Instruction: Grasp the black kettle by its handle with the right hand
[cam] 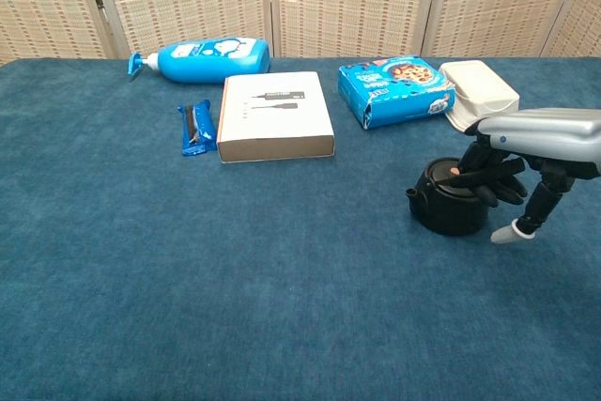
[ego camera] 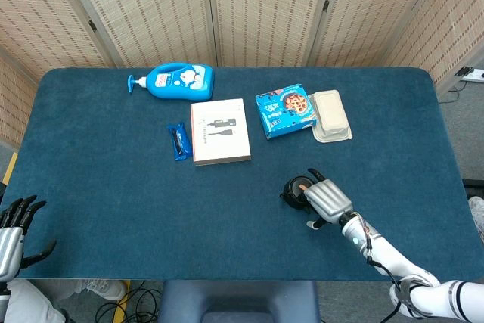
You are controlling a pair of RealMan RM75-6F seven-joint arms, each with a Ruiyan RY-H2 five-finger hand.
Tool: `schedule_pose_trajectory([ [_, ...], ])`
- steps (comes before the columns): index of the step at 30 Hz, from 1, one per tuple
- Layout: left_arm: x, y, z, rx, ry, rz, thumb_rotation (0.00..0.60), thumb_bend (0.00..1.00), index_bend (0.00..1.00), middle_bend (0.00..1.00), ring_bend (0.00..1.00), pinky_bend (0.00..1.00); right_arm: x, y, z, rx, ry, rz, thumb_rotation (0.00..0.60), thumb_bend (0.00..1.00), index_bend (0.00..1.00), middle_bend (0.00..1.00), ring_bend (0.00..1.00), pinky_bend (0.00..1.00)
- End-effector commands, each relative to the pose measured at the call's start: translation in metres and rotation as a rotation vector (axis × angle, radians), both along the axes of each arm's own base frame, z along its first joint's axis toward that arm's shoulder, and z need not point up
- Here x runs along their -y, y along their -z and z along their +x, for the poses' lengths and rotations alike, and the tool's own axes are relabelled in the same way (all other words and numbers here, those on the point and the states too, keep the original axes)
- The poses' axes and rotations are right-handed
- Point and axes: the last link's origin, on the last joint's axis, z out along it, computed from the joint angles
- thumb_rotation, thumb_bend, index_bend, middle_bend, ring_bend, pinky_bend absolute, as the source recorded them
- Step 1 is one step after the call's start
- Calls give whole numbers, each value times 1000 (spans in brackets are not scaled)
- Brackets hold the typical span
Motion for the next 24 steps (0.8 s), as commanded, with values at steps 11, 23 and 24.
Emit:
schedule_pose_trajectory([
  [11, -1, 0, 4, -7, 4, -1, 600, 257, 198, 125, 99, 174, 11, -6, 0, 117, 140, 110, 600, 0, 783, 851, 790, 43],
  [23, -2, -1, 5, -6, 5, 6, 600, 256, 198, 125, 99, 174, 26, -30, 9, 154, 135, 105, 600, 0, 827, 878, 849, 86],
  [24, -2, -1, 5, -6, 5, 5, 600, 256, 198, 125, 99, 174, 26, -33, 11, 156, 131, 103, 600, 0, 828, 878, 849, 86],
])
